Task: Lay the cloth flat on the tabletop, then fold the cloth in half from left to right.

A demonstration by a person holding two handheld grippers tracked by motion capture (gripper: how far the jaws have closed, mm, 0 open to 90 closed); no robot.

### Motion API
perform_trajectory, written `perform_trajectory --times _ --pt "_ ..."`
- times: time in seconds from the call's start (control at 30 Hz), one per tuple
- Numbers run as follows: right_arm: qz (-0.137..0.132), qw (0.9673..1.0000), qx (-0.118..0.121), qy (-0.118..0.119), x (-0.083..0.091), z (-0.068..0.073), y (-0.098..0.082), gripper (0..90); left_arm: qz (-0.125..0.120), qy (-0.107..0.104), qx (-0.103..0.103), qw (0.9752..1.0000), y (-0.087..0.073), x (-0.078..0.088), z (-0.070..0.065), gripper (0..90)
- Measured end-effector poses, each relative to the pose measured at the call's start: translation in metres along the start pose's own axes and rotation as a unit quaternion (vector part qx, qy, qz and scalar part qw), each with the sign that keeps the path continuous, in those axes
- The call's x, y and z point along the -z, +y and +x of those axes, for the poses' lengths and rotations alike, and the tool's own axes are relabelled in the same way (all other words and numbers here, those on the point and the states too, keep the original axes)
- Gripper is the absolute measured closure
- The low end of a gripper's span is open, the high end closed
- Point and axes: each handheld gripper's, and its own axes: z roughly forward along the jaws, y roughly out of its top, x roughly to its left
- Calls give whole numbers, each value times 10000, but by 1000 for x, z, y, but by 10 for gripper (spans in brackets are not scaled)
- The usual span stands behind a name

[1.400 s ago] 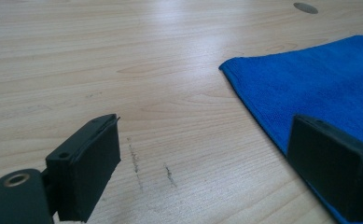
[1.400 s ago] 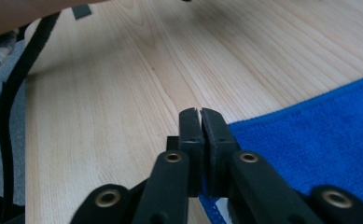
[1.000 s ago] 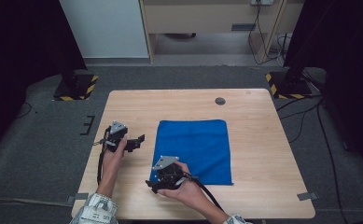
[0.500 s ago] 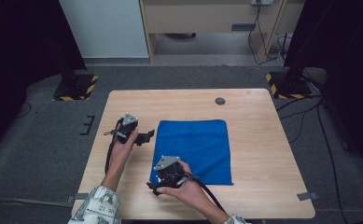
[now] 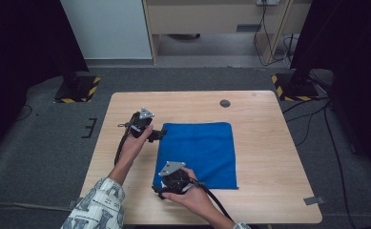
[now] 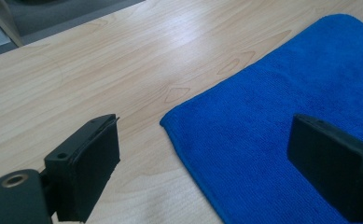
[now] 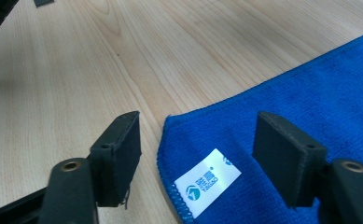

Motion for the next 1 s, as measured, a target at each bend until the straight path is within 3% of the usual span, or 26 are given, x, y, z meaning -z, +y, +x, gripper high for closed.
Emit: perform_trajectory --times 0.2,0.27,0.43,0.53,0.63,0.73,0.77,0.8,0.83,0.87,1.0 --pt "-4 10000 -53 11 -2 4 -2 334 151 -238 68 9996 4 -13 1 86" --pt "-20 10000 -36 -17 -1 5 -2 332 178 -203 39 9996 3 -15 3 87" --pt "-24 9999 -53 -129 3 4 -3 348 42 -286 200 9994 2 -14 8 88" --pt "-19 9998 -49 -192 8 5 -5 372 11 -464 414 9981 3 -11 7 88" --pt "-38 9997 -22 -237 11 9 -8 407 34 -103 195 9998 6 -5 8 88" --pt "-39 9996 5 -267 12 12 -10 421 40 -85 212 9997 7 -2 6 88" --pt "-42 9996 17 -264 12 12 -10 422 70 -161 226 9996 7 -3 4 87" --pt "-61 9996 9 -258 12 13 -10 422 58 -366 305 9988 6 -4 2 88" --pt "-61 9996 20 -263 13 14 -9 422 96 -150 186 9997 7 -4 3 88" --pt "-79 9997 28 -251 13 14 -9 422 103 -88 180 9997 7 -4 4 87" --pt "-63 9997 27 -235 13 15 -7 422 130 -33 152 9998 6 -8 4 88"
